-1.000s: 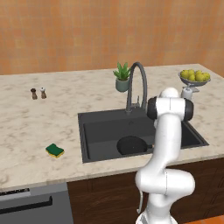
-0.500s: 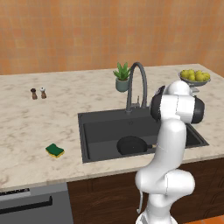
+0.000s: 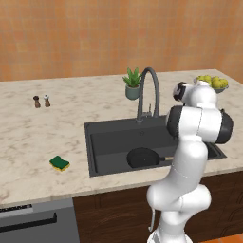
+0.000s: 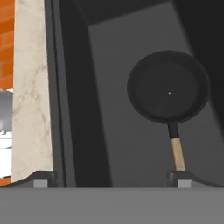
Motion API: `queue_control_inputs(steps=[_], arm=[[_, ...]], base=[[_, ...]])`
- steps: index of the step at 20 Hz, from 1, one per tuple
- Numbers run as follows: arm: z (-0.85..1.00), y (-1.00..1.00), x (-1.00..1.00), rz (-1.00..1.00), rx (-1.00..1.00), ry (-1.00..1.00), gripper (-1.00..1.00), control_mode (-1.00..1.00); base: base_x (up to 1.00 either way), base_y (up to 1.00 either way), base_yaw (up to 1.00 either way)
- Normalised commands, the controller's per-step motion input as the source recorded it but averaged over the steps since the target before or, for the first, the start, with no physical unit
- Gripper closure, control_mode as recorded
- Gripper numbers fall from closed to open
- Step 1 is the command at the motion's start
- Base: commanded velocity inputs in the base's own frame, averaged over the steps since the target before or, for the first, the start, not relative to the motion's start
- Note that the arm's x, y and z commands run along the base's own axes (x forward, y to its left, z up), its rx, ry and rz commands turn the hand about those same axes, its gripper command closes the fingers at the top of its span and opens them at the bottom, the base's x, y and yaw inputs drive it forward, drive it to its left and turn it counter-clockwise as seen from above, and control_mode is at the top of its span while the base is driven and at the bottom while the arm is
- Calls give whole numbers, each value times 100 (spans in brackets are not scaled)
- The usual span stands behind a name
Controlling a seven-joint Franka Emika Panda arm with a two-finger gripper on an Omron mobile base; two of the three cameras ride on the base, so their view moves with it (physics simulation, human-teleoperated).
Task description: Pick the pan and sponge and place them into the sink. Then turn on the water.
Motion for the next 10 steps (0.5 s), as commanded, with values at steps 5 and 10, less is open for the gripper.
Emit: queue_control_inputs(steps=[5, 10], arm=[[0, 10, 3, -1, 0, 0, -100, -100], [45, 35, -17, -34, -1, -1, -100, -100]], base=[[0, 0, 0], [0, 0, 0]])
